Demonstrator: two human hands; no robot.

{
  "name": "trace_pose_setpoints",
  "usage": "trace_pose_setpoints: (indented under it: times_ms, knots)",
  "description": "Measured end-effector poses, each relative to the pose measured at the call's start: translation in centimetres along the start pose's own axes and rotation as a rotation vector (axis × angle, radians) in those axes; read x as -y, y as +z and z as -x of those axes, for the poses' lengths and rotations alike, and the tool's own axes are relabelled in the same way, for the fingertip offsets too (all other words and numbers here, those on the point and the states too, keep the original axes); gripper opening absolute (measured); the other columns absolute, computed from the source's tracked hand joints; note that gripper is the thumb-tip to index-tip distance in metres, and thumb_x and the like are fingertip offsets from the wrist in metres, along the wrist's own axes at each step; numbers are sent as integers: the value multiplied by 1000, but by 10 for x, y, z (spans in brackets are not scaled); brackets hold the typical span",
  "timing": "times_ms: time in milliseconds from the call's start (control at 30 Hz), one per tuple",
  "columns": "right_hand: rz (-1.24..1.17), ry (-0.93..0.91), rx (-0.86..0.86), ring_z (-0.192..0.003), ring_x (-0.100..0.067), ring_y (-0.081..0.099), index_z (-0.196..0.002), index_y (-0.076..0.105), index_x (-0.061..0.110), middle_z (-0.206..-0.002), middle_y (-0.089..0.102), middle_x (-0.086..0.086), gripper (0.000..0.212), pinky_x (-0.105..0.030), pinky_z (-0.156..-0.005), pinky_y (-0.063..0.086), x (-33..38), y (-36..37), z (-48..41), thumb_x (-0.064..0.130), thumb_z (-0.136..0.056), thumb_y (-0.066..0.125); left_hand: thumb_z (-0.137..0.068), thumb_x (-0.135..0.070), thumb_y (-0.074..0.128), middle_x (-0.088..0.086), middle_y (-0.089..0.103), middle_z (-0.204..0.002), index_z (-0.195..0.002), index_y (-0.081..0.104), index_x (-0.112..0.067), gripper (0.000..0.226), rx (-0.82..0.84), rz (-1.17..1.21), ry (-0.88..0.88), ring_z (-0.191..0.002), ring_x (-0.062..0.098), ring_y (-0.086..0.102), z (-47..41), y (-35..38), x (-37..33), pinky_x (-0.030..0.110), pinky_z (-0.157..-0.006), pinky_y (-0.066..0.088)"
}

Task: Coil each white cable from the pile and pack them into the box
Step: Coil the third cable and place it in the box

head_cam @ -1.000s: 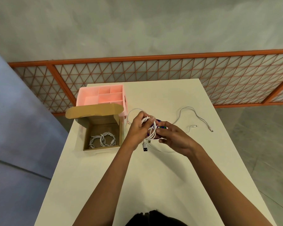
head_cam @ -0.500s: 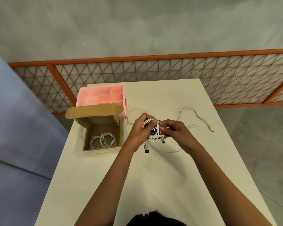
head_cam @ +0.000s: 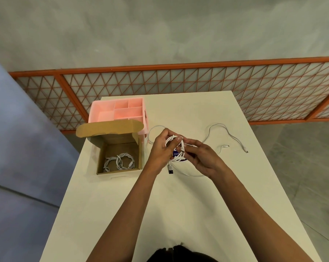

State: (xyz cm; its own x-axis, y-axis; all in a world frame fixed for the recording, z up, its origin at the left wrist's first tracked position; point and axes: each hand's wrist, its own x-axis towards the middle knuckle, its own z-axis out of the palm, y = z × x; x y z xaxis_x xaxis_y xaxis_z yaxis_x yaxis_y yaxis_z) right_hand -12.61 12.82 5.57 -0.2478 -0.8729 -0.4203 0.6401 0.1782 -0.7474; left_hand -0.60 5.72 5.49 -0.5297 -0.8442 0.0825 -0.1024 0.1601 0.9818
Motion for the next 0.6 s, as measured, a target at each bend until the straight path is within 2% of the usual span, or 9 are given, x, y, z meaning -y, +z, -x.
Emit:
trace_pose_setpoints:
  times_ms: [67,133,167,267,333,400,467,533,600]
  knots:
    - [111,-43,-4,-76,-21,68,-96,59,8,-82,70,-10,11,-29,-74,57,0,0,2,-1,-91,54,-94,-11,56,-6,64,-81,-95,56,1,12,-35,-33,3,-75,-1,60,-1,0,3,14,-71,46]
    - [210,-73,15,-82,-25,63,-98,55,12,-91,68,-11,4,-37,-84,52,-1,0,4,10,-95,53,-94,-12,57,-7,63,-81,-95,55,0,13,-82,-60,2,-76,3,60,-2,1,6,18,-73,47]
    - [252,-76,29,-85,-25,63,-101,53,13,-96,68,-11,7,-39,-87,51,-1,1,5,18,-96,54,-94,-14,57,-6,63,-82,-96,55,-1,14,-100,-70,-3,-77,7,61,-2,1,7,21,-74,48]
    - [369,-81,116,-101,-34,64,-113,48,18,-111,66,-18,42,-45,-97,49,0,0,9,41,-84,67,-94,-14,57,-2,63,-85,-98,54,-1,14,-121,-92,-7,-81,14,61,-4,1,9,20,-74,50]
    - [386,-103,179,-102,-35,62,-115,47,20,-112,64,-21,49,-47,-97,49,0,-1,12,35,-78,75,-94,-14,58,2,63,-89,-100,54,-1,15,-124,-92,-4,-85,15,62,-6,1,8,18,-74,49]
    - [418,-157,190,-99,-32,64,-110,49,19,-110,62,-26,45,-47,-94,51,0,0,13,24,-76,77,-93,-13,58,1,63,-89,-100,54,-1,14,-125,-92,-2,-85,12,62,-6,1,7,18,-75,49]
    - [467,-220,149,-89,-30,65,-104,52,13,-98,60,-28,35,-47,-89,53,0,2,14,18,-79,76,-93,-11,58,-7,62,-84,-97,53,-4,9,-138,-117,9,-81,0,60,-5,1,7,12,-74,47]
    - [519,-272,84,-76,-24,65,-95,55,7,-84,64,-18,22,-40,-79,57,1,3,14,12,-83,72,-92,-8,59,-12,61,-82,-94,53,-3,8,-148,-137,31,-77,-9,59,-4,0,7,8,-72,45]
    - [636,-352,3,-66,-14,65,-85,61,8,-74,68,-7,10,-27,-69,55,3,3,13,7,-83,70,-92,-7,59,-11,61,-82,-94,54,0,9,-149,-153,55,-77,-10,58,-4,-2,8,7,-71,43]
